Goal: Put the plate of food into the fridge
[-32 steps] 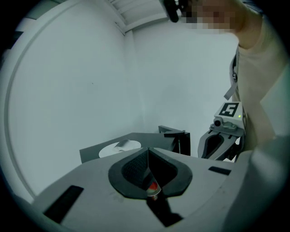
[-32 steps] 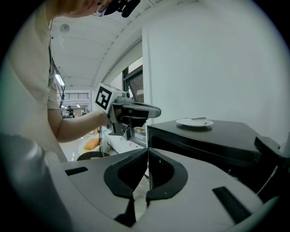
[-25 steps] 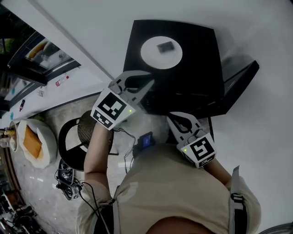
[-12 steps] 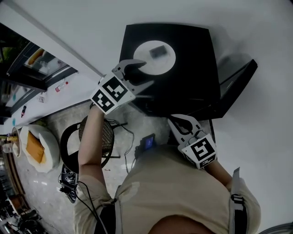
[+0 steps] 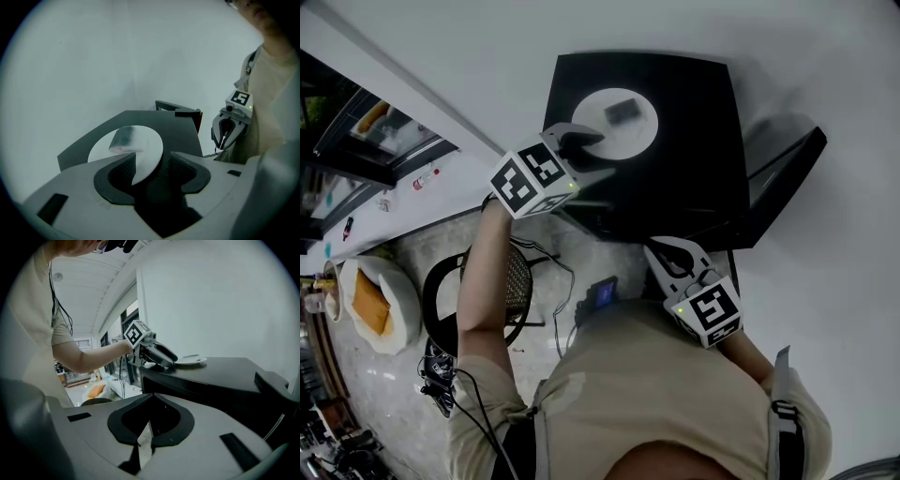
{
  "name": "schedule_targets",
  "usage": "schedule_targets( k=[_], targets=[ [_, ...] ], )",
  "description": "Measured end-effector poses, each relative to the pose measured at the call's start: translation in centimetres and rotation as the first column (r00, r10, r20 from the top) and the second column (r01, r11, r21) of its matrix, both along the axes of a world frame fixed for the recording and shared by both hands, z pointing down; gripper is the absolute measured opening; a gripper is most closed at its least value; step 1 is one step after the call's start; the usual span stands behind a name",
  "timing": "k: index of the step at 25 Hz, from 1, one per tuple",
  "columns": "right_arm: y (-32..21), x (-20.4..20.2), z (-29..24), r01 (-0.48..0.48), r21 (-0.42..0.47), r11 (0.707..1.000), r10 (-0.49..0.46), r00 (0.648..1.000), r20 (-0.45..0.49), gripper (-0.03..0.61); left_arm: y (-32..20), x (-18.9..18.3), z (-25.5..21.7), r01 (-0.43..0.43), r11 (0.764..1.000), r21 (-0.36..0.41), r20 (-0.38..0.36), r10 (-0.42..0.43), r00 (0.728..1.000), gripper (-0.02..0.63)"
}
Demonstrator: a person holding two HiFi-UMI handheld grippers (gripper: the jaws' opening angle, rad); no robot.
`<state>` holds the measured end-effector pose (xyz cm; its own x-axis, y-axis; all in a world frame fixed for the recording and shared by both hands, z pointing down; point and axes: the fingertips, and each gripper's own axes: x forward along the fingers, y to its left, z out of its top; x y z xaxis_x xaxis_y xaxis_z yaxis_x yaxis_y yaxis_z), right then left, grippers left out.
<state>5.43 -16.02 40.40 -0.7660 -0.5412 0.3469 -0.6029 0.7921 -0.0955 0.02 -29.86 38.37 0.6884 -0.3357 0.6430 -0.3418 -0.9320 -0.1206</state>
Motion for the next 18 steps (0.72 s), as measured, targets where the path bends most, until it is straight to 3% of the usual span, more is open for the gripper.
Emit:
schedule_targets(
  k=[7, 18],
  targets=[
    [0.13, -0.17, -0.02, 0.016, 0.006, 1.000, -0.016, 1.000, -0.009, 0.021, 0.00, 0.02, 0.37, 0.015, 0.996, -0.086, 0.016, -0.014, 1.000, 0.219],
    [-0.09, 0.33, 0.34, 0.002, -0.004, 1.000, -0.002, 1.000, -0.014, 0.021, 0.73, -0.25, 0.41, 0.021, 0.996, -0.089, 0.019, -0.019, 1.000, 0.155]
  ],
)
